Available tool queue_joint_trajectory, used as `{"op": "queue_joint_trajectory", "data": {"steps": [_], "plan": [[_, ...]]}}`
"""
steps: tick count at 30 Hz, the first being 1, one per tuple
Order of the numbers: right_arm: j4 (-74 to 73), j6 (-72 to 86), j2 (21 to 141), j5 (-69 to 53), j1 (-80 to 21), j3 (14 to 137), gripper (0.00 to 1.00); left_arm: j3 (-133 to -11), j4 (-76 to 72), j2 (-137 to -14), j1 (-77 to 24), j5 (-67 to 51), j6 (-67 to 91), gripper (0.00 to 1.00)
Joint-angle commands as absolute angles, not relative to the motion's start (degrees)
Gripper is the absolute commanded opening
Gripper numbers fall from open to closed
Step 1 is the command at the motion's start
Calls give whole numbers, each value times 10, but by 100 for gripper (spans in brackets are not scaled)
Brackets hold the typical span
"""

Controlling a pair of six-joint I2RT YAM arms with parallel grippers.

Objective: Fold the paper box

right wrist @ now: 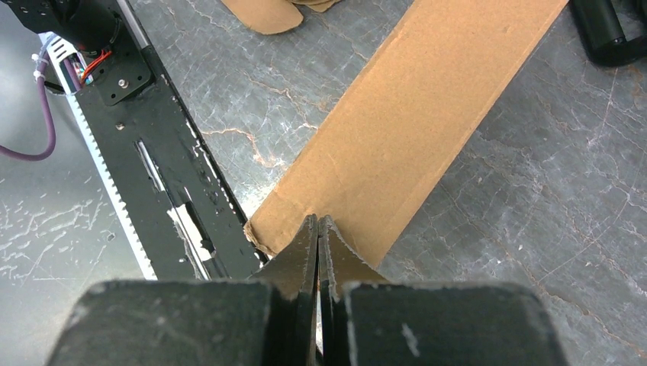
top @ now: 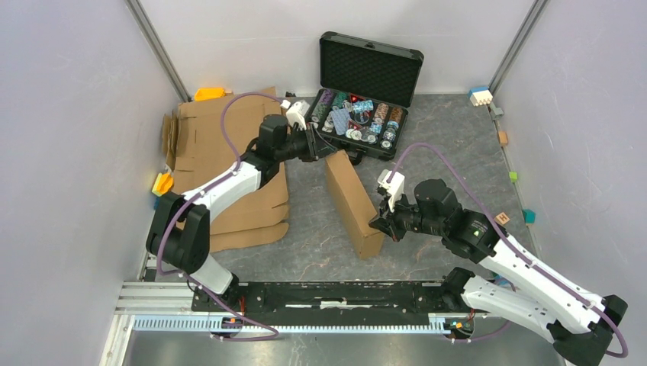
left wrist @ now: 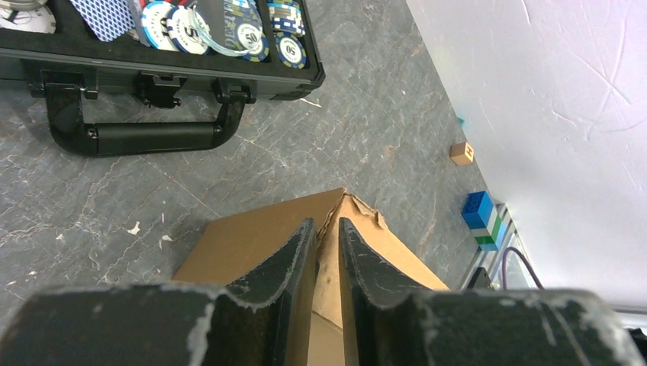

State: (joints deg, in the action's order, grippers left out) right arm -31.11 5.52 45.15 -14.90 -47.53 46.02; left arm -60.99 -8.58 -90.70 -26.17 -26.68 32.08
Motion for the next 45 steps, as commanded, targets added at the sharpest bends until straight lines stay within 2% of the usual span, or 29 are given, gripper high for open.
{"op": "queue_joint_trajectory", "data": {"steps": [1, 9, 17, 22, 28, 33, 36, 41, 45], "plan": [[-307, 56, 444, -147, -477, 456, 1, -567, 2, -934, -268, -193, 255, 27], [-306, 58, 446, -145, -476, 460, 3, -546, 2, -932, -305, -93, 204, 26], [-292, 63, 457, -146, -477, 508, 3, -564, 12, -918, -314, -67, 191, 26], [-226, 88, 456, -203, -477, 512, 0, -564, 25, -909, -323, -45, 174, 26], [-100, 136, 410, -272, -477, 387, 0, -564, 26, -913, -335, -28, 170, 26], [-17, 176, 348, -255, -476, 272, 0, -572, 31, -905, -336, -23, 173, 28], [-39, 168, 357, -252, -476, 269, 0, -588, 51, -895, -334, -17, 176, 35], [-48, 162, 344, -247, -477, 282, 0, -604, 89, -846, -330, 5, 186, 56], [-45, 159, 338, -254, -477, 307, 0, -600, 102, -789, -329, 22, 195, 63]]}}
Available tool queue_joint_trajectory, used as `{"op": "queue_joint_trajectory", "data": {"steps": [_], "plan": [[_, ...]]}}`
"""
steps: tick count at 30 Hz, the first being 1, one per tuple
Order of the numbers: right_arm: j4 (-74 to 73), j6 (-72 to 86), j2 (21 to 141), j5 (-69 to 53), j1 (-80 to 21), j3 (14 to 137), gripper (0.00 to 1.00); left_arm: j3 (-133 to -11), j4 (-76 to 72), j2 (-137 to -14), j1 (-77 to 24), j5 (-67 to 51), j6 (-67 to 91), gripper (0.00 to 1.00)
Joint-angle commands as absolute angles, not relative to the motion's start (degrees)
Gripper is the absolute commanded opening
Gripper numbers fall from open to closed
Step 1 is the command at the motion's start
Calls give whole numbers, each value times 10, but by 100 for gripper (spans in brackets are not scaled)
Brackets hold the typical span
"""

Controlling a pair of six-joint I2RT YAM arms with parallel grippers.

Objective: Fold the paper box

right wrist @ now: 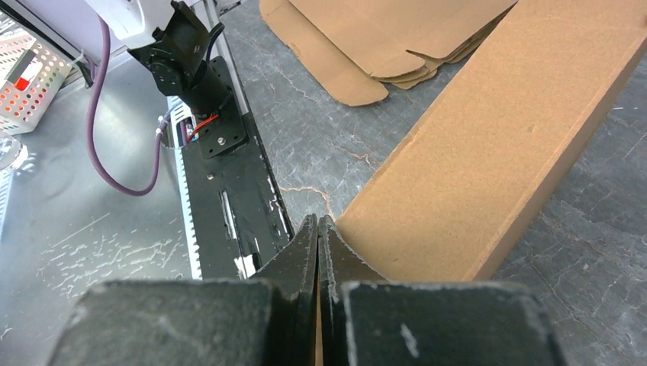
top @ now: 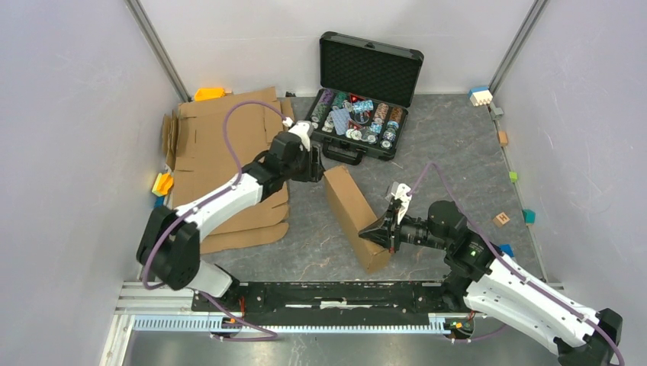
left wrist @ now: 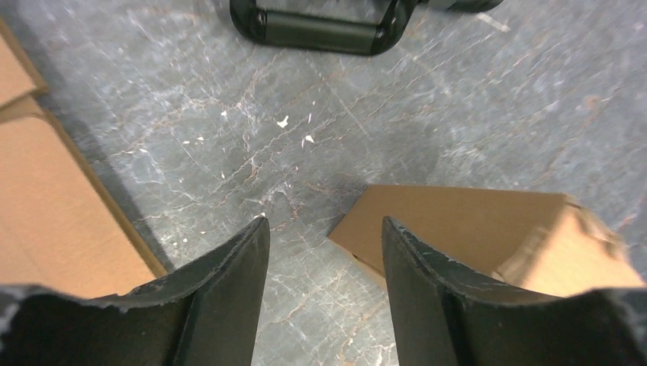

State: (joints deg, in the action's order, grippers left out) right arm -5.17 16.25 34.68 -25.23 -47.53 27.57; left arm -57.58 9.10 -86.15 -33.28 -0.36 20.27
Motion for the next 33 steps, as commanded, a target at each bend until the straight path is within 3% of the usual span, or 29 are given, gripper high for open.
{"op": "queue_joint_trajectory", "data": {"steps": [1, 4, 6, 8, 12, 20, 33], "plan": [[-45, 158, 338, -256, -477, 314, 0, -600, 104, -779, -329, 15, 196, 63], [-44, 157, 332, -264, -477, 329, 0, -602, 106, -753, -329, -23, 201, 62], [-44, 158, 324, -266, -477, 333, 0, -600, 102, -742, -330, -56, 208, 54], [-44, 160, 319, -269, -476, 332, 0, -597, 90, -735, -330, -97, 214, 40], [-50, 162, 316, -271, -477, 319, 0, -586, 55, -734, -334, -173, 227, 3], [-51, 167, 305, -273, -477, 286, 0, -566, -17, -759, -347, -264, 247, 2], [34, 191, 240, -318, -477, 169, 0, -512, -31, -797, -346, -244, 245, 2]]}}
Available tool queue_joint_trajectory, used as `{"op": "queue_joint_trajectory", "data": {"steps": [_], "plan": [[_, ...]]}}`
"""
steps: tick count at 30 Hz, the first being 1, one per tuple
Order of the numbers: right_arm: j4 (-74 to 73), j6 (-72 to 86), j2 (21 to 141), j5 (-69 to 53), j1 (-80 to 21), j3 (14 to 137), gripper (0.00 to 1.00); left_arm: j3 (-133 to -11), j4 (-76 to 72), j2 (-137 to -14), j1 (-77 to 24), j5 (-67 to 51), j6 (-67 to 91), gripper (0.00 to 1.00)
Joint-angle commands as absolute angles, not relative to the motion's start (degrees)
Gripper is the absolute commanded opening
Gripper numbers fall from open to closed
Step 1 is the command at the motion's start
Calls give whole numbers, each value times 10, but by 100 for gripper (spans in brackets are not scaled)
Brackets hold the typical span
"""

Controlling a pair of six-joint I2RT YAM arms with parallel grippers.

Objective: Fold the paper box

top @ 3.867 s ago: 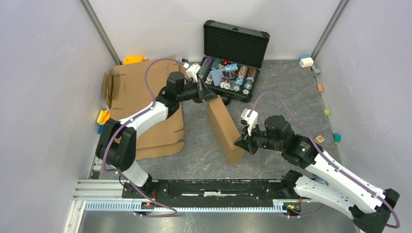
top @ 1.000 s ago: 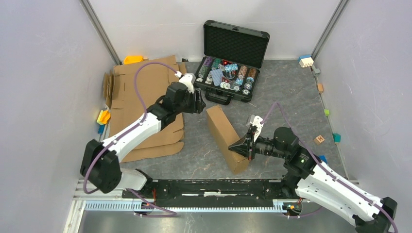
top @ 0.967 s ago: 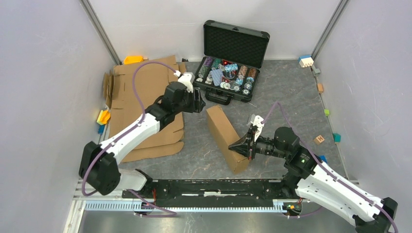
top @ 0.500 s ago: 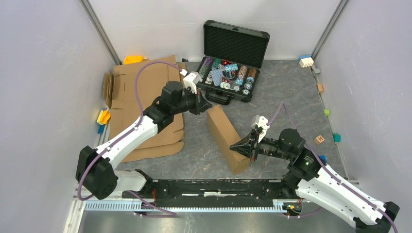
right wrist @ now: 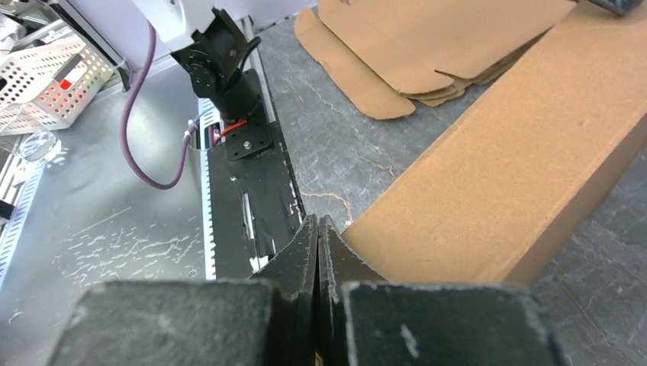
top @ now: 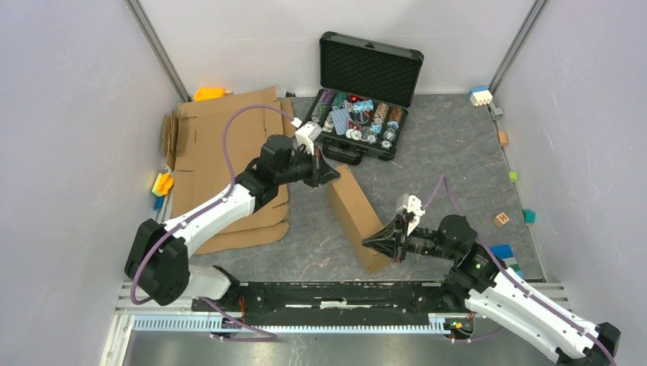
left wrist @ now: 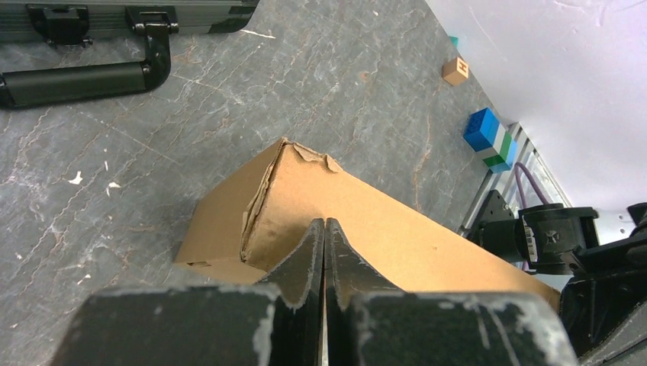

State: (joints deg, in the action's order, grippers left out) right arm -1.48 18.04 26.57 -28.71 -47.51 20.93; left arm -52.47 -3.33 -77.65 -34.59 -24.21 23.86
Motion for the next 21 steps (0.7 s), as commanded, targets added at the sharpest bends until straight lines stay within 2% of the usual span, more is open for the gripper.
{"op": "queue_joint_trajectory", "data": {"steps": [1, 6, 15, 17, 21], "plan": [[42, 188, 232, -316, -477, 158, 0, -512, -30, -798, -347, -242, 244, 2], [39, 150, 223, -278, -477, 136, 0, -512, -26, -798, -347, -229, 243, 2], [-17, 64, 260, -290, -477, 283, 0, -516, -11, -792, -347, -220, 236, 2], [-10, 56, 255, -304, -477, 277, 0, -518, -9, -791, -347, -220, 236, 2], [30, 64, 233, -313, -477, 191, 0, -519, -7, -791, -347, -218, 235, 2]]}}
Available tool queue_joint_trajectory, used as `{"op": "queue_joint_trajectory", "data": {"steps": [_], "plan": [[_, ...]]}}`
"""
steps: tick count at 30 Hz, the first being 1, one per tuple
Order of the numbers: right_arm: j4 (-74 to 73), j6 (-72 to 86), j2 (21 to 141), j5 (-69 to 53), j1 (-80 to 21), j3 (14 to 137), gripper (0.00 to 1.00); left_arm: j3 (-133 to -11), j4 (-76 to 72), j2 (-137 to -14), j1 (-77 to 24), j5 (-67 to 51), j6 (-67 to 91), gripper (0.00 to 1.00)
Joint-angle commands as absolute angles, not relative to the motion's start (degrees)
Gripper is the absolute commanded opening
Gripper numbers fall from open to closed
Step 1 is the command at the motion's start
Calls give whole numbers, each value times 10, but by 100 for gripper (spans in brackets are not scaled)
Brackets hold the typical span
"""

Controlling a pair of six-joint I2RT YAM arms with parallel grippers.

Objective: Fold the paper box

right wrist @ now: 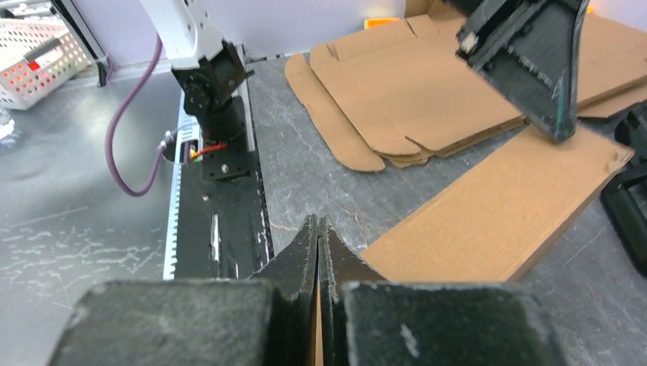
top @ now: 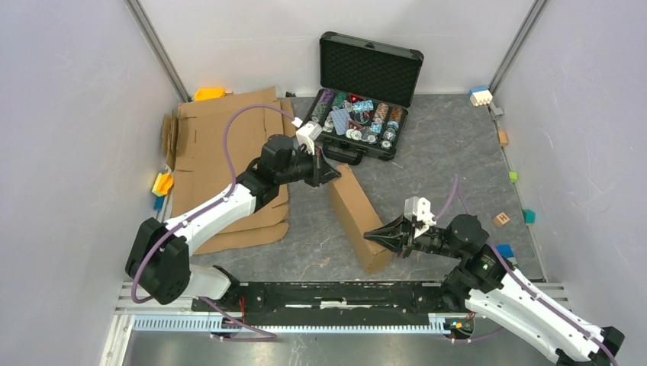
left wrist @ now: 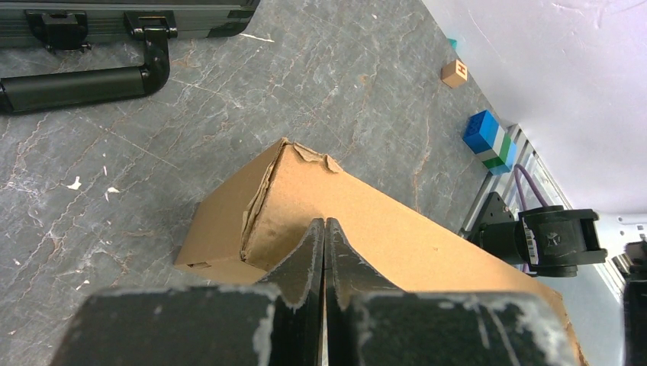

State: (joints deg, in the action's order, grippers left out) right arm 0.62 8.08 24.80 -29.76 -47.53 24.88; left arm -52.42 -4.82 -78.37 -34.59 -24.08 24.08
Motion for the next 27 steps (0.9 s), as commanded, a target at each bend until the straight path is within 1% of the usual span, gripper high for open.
{"op": "queue_joint_trajectory", "data": {"steps": [1, 4, 7, 12, 16, 19, 21, 25, 27], "plan": [[38, 70, 224, -310, -477, 160, 0, -519, -6, -792, -347, -218, 235, 2], [59, 81, 204, -296, -477, 95, 0, -522, -4, -793, -347, -218, 233, 2], [66, 80, 190, -280, -477, 79, 0, -526, -4, -794, -347, -217, 233, 2], [60, 61, 190, -256, -477, 123, 0, -533, -4, -798, -347, -217, 233, 2], [56, 58, 216, -286, -477, 194, 0, -533, -4, -797, -347, -216, 234, 2], [60, 74, 222, -316, -477, 216, 0, -533, 7, -796, -347, -216, 235, 2], [68, 86, 215, -330, -477, 203, 0, -533, 12, -796, -347, -214, 234, 2], [87, 101, 195, -329, -477, 112, 0, -536, 12, -798, -347, -214, 234, 2], [82, 105, 194, -309, -477, 76, 0, -538, 14, -800, -347, -214, 235, 2]]}}
